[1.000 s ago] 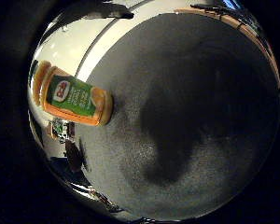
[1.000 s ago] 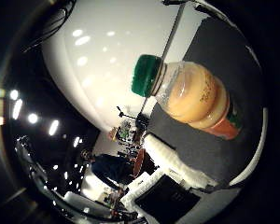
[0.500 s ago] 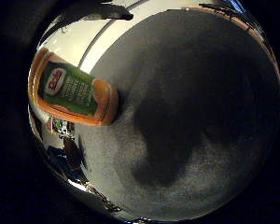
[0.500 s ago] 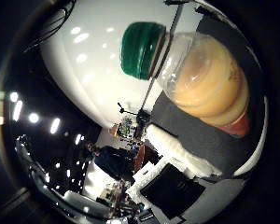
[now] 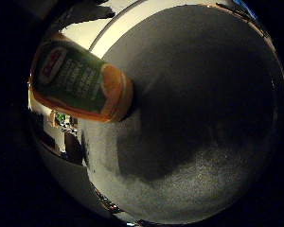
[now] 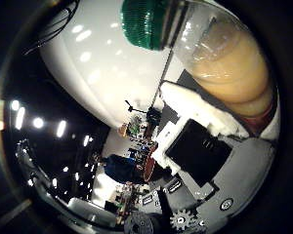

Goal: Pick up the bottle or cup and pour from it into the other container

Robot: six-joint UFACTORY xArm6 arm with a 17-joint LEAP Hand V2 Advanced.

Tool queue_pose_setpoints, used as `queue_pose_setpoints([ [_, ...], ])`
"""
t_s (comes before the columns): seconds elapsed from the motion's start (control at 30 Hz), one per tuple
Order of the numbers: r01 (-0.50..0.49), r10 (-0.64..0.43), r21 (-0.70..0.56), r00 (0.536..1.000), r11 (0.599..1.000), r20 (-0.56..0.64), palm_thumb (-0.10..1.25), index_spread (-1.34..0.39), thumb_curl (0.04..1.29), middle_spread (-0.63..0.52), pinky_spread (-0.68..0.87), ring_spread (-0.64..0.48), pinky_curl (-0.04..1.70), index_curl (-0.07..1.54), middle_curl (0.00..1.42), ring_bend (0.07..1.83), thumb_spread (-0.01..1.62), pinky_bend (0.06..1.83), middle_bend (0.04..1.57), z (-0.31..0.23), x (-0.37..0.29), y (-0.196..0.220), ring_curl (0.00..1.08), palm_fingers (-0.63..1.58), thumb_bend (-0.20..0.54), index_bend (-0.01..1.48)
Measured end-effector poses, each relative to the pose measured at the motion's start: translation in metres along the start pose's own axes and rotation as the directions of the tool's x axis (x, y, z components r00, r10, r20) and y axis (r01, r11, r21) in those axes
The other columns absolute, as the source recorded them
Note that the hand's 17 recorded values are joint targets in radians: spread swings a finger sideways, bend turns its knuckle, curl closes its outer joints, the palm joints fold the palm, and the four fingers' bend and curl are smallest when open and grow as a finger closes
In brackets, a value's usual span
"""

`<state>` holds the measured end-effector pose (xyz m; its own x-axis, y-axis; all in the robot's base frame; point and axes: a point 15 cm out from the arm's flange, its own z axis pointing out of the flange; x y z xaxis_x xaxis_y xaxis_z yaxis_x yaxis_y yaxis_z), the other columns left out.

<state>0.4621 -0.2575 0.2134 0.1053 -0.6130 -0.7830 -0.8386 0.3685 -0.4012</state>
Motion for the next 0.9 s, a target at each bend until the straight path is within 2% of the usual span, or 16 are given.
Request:
queue_pose_setpoints([
  [0.1, 0.001, -0.001, -0.003, 1.0, 1.0, 0.011, 0.81, -0.3, 0.42, -0.16, -0.36, -0.14, 0.03, 0.44, 0.5, 1.09, 0.94, 1.18, 0.76, 0.0, -0.004, 0.0, 0.33, 1.22, -0.014, 0.3],
  [0.17, 0.001, 0.0, -0.015, 1.0, 1.0, 0.03, 0.86, -0.3, 0.45, -0.15, -0.41, -0.14, 0.07, 0.5, 0.53, 1.11, 0.91, 1.2, 0.84, 0.003, -0.008, 0.002, 0.36, 1.33, -0.015, 0.42],
  [0.2, -0.002, 0.004, -0.031, 0.999, 1.0, 0.044, 0.88, -0.29, 0.47, -0.14, -0.42, -0.13, 0.1, 0.52, 0.54, 1.13, 0.89, 1.21, 0.88, 0.012, -0.01, 0.003, 0.37, 1.31, -0.017, 0.46],
  [0.3, 0.005, 0.001, -0.08, 0.997, 0.997, 0.078, 0.91, -0.25, 0.5, -0.11, -0.39, -0.12, 0.17, 0.6, 0.57, 1.19, 0.85, 1.25, 0.98, 0.034, -0.017, 0.007, 0.42, 1.34, -0.022, 0.63],
  [0.47, 0.031, -0.021, -0.103, 0.996, 0.994, 0.092, 0.98, -0.19, 0.56, -0.08, -0.29, -0.12, 0.29, 0.69, 0.61, 1.29, 0.8, 1.35, 1.12, 0.032, -0.028, 0.006, 0.48, 1.32, -0.016, 0.86],
  [0.7, 0.057, -0.044, -0.119, 0.993, 0.991, 0.106, 1.09, -0.17, 0.68, -0.08, -0.22, -0.14, 0.42, 0.74, 0.66, 1.41, 0.64, 1.45, 1.28, 0.028, -0.038, 0.008, 0.54, 1.21, -0.016, 1.05],
  [0.9, 0.117, -0.101, -0.149, 0.989, 0.982, 0.106, 1.12, -0.17, 0.79, -0.09, -0.2, -0.16, 0.5, 0.76, 0.69, 1.45, 0.44, 1.45, 1.33, 0.029, -0.062, -0.002, 0.58, 1.15, -0.017, 1.12],
])
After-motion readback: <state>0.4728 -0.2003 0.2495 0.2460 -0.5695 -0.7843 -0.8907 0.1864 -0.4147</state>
